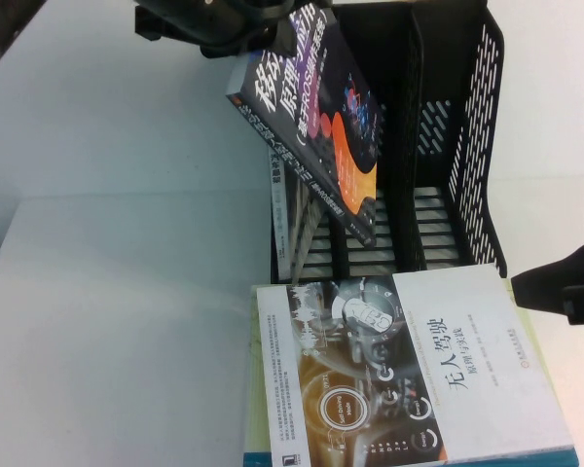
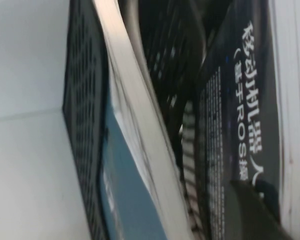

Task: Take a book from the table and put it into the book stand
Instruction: Place the book on the book shelf

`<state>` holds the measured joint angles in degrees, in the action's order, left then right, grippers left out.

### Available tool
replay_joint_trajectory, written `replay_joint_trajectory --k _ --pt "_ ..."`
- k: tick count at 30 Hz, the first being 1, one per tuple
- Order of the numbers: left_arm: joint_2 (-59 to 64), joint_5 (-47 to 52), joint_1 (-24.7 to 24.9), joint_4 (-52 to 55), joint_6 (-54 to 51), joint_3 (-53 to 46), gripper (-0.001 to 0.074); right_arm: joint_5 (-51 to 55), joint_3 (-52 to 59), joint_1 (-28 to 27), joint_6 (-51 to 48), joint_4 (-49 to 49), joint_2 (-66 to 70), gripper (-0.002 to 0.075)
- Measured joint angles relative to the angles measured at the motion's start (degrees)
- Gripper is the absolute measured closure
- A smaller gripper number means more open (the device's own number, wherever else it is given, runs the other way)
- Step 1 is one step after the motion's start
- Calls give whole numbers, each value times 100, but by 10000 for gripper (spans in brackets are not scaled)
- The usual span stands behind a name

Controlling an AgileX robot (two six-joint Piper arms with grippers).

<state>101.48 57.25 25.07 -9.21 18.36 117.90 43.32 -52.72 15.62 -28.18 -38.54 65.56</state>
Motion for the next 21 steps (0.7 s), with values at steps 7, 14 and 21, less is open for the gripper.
replay_joint_trajectory --k 7,14,21 --pt "324 -658 0 0 10 33 624 -21 0 0 0 8 0 729" --pt "695 -886 13 0 -12 33 624 -21 0 0 0 114 0 729" --pt "781 -896 22 35 -245 33 609 -47 0 0 0 137 0 729"
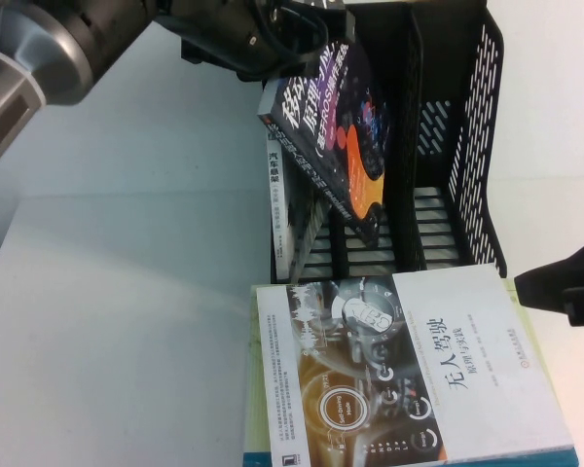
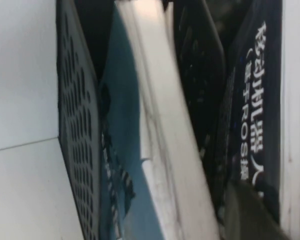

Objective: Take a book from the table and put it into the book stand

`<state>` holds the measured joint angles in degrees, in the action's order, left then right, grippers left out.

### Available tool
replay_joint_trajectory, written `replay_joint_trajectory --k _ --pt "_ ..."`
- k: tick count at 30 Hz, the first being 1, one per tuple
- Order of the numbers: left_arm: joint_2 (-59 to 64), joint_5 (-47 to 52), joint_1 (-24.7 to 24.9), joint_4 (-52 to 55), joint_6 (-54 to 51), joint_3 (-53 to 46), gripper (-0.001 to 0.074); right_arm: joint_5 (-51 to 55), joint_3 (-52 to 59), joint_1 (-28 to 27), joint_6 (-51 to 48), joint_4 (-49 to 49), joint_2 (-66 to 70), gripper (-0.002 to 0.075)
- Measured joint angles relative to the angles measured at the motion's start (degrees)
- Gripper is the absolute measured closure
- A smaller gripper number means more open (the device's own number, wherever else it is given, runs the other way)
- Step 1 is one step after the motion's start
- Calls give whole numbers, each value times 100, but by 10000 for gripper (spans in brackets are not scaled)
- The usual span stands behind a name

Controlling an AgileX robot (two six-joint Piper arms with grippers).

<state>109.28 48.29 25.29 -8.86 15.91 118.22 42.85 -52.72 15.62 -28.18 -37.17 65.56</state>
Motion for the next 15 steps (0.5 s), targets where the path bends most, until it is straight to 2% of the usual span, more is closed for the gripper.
replay_joint_trajectory --k 2,6,8,10,15 --pt "0 -68 0 0 -19 0 553 -3 0 0 0 0 0 729" --pt "-25 -140 0 65 -19 54 370 -38 0 0 -11 38 0 729" --pt "-37 -26 -10 87 -19 54 347 -38 0 0 -11 172 0 729" --pt "-60 157 -10 135 -19 54 386 -73 0 0 -11 318 -4 729" --pt "-208 754 -10 295 -156 54 655 -134 -16 0 -11 770 -235 729"
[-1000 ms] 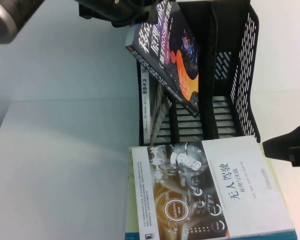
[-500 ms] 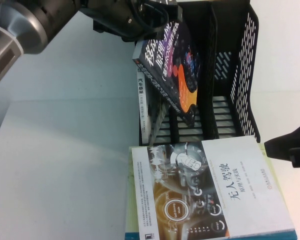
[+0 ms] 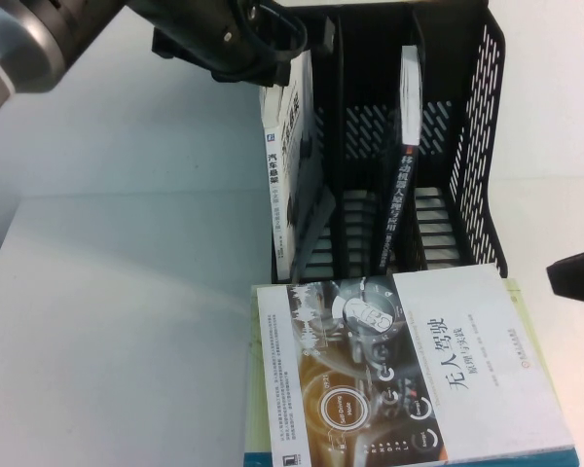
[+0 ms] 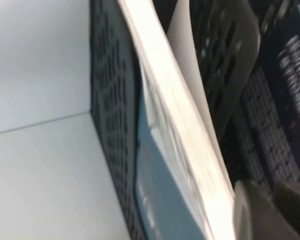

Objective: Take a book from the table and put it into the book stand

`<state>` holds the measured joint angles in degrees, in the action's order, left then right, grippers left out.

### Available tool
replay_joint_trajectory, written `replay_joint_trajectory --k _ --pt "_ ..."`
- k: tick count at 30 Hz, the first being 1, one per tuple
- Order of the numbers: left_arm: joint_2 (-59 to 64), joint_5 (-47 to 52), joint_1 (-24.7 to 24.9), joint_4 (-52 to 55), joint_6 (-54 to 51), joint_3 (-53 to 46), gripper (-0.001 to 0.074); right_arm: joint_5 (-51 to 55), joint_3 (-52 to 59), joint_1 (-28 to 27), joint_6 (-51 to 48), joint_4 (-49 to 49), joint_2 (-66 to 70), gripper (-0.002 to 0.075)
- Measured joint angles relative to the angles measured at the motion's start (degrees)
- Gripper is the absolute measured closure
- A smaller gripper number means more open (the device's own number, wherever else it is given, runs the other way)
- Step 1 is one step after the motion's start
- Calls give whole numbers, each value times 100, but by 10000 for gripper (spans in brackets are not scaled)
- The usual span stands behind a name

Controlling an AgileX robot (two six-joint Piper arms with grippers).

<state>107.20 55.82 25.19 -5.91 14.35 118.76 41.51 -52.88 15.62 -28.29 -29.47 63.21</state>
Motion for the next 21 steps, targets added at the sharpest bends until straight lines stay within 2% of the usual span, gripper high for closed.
replay_joint_trajectory --k 3,8,11,15,21 --pt "-209 172 0 45 -185 0 711 0 -49 0 210 433 -248 729" --pt "-900 81 0 -13 -570 -14 732 10 -35 0 1126 1460 -978 729" --pt "-1612 -142 0 -108 -781 -412 734 21 40 0 1580 2017 -1543 729" --pt "-2746 -631 0 -264 -862 -1754 735 40 298 0 2013 2435 -2410 729" --pt "-4682 -1868 0 -990 -1229 -4919 736 53 1042 0 2774 2845 -3702 729"
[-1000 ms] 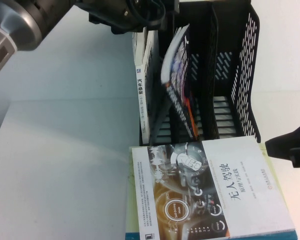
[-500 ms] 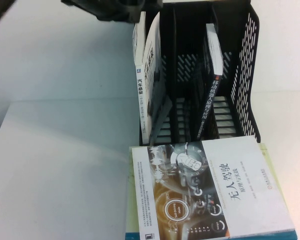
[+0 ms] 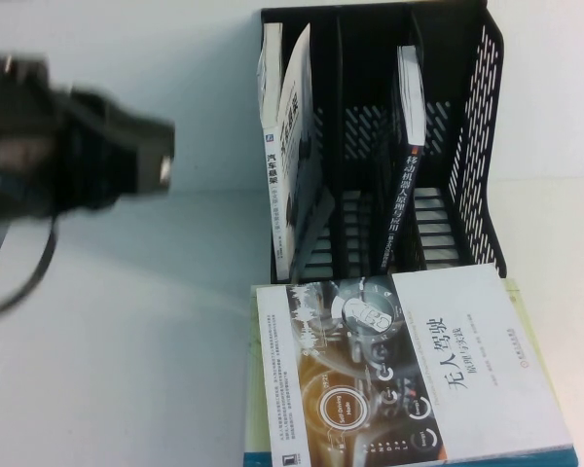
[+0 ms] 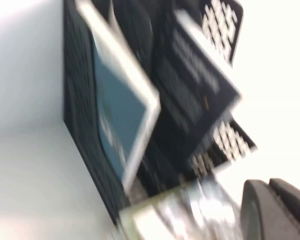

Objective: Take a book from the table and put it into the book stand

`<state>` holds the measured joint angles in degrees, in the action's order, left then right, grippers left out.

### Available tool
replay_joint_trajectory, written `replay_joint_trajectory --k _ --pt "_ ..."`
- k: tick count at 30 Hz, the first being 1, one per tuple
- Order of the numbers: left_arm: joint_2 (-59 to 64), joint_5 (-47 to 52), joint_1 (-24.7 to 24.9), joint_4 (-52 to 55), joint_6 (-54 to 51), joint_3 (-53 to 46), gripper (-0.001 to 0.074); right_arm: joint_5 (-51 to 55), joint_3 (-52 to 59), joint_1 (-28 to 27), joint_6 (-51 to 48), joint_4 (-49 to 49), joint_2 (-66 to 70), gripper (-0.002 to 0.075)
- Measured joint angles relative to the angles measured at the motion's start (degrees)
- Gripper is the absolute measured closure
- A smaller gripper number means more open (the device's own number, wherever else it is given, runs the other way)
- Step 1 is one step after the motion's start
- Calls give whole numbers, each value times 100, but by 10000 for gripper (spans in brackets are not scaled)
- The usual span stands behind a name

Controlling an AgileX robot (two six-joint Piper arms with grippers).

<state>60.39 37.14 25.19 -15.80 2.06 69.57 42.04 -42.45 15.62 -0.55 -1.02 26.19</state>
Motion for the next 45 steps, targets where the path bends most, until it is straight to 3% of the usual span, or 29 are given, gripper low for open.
replay_joint_trajectory --k 6,10,17,32,37,45 --pt "-1795 -902 0 -1115 -703 -2771 736 -40 1095 0 535 51 -908 729" --pt "-2732 -1285 0 -1471 -1188 -3668 736 -701 1686 0 615 146 -1384 729" --pt "-3393 -1029 0 -1567 -1367 -3870 737 -577 2024 0 638 194 -1570 729" --pt "-3570 -541 -45 -1469 -1471 -3894 737 -104 2066 0 638 194 -1570 729" --pt "-4229 -853 -904 -1308 -1740 -4195 737 -104 2066 0 638 194 -1570 729" --pt "-5470 -2022 -2396 -1302 -1975 -5826 737 -104 2066 0 638 194 -1570 729"
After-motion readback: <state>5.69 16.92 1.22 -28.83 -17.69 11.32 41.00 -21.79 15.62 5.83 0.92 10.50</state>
